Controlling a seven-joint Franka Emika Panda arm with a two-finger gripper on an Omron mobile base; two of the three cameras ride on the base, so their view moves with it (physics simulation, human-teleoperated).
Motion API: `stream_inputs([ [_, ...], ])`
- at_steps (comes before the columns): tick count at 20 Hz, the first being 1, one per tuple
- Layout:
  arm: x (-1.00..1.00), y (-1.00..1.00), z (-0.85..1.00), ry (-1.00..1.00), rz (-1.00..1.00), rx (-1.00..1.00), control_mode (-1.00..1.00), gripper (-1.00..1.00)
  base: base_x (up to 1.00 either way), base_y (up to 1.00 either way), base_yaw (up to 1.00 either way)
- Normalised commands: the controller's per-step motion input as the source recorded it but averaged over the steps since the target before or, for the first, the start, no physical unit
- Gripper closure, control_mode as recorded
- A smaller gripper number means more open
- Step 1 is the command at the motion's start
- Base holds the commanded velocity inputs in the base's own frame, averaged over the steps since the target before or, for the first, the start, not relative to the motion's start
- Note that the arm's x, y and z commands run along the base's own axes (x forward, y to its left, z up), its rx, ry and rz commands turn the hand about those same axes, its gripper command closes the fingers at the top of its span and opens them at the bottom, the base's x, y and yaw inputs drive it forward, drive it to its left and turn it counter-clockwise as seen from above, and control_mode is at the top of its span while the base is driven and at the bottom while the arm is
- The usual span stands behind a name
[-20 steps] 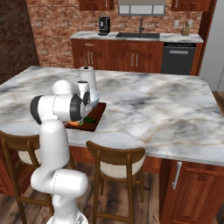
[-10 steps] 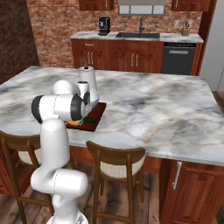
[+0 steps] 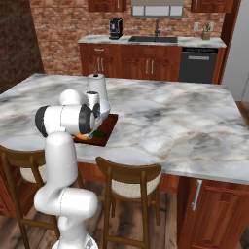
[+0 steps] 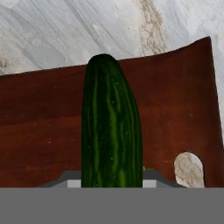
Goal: Place the two vegetables and bowl onto the tray for setting up a vegetable dip station.
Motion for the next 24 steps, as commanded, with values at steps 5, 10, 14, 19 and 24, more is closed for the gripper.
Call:
stream_inputs([
  [5, 0.00, 0.00, -0.08, 0.00, 0.00, 0.00, -1.00, 1.00, 0.00, 0.00, 0.00],
  [10, 0.01, 0.00, -0.04, 0.00, 0.00, 0.00, -1.00, 1.00, 0.00, 0.00, 0.00],
  [14, 0.00, 0.00, -0.04, 0.00, 0.00, 0.00, -1.00, -1.00, 0.00, 0.00, 0.00],
  [19, 0.00, 0.00, 0.00, 0.00, 0.00, 0.00, -1.00, -1.00, 0.00, 0.00, 0.00],
  [24, 0.00, 0.00, 0.00, 0.00, 0.00, 0.00, -1.00, -1.00, 0.00, 0.00, 0.00],
])
